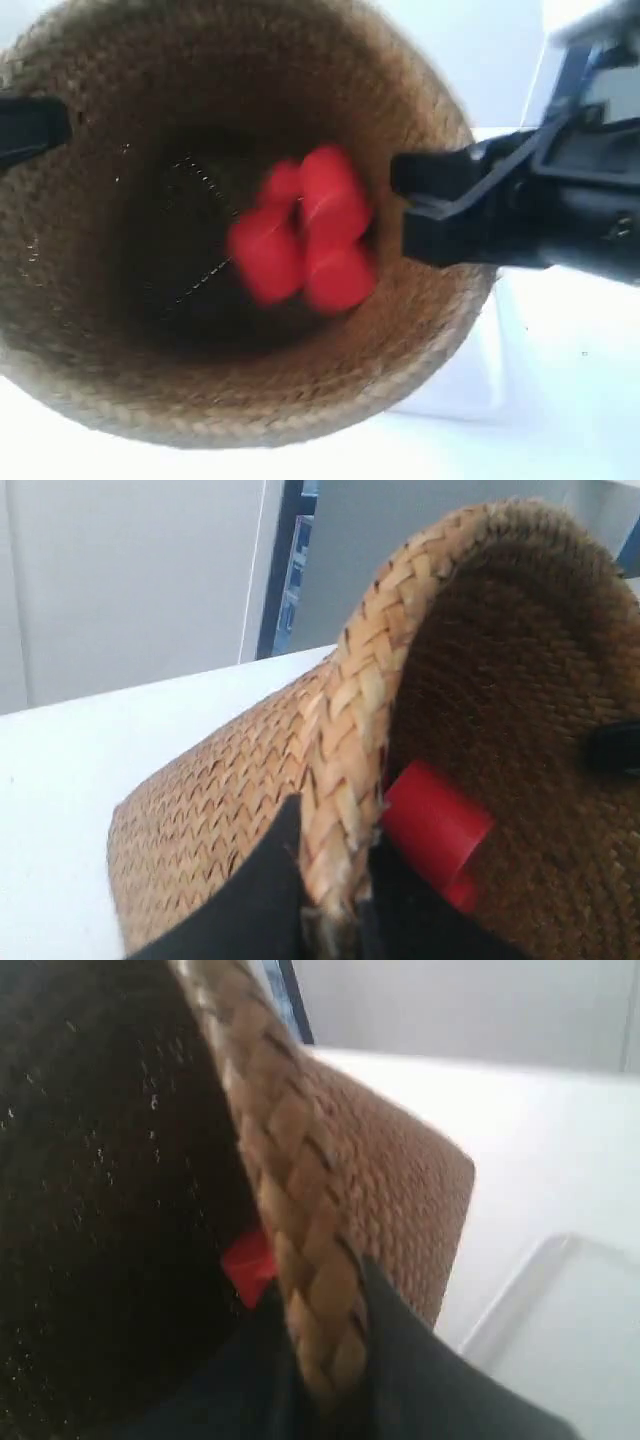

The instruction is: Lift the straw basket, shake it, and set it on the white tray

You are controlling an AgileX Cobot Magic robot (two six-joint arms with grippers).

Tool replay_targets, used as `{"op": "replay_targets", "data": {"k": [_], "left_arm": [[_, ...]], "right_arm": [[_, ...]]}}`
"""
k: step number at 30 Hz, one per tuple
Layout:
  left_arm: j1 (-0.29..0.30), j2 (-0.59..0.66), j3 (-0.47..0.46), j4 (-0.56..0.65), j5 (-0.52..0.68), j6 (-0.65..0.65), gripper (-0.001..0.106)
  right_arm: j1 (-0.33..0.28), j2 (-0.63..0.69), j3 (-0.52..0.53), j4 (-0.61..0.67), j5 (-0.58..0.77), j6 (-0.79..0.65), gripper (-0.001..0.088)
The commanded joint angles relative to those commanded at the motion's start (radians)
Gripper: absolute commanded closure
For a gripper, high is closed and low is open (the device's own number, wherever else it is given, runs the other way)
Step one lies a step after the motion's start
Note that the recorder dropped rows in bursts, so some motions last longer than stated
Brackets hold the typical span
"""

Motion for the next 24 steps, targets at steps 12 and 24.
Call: {"op": "replay_targets", "data": {"k": [12, 24], "left_arm": [[0.000, 0.011, 0.014, -0.004, 0.047, -0.038, 0.105], [0.000, -0.026, 0.014, -0.007, 0.035, -0.054, 0.105]], "right_arm": [[0.046, -0.079, -0.004, -0.117, -0.055, 0.119, 0.0868], [0.065, -0.080, -0.022, -0.175, -0.037, 0.160, 0.0868]]}}
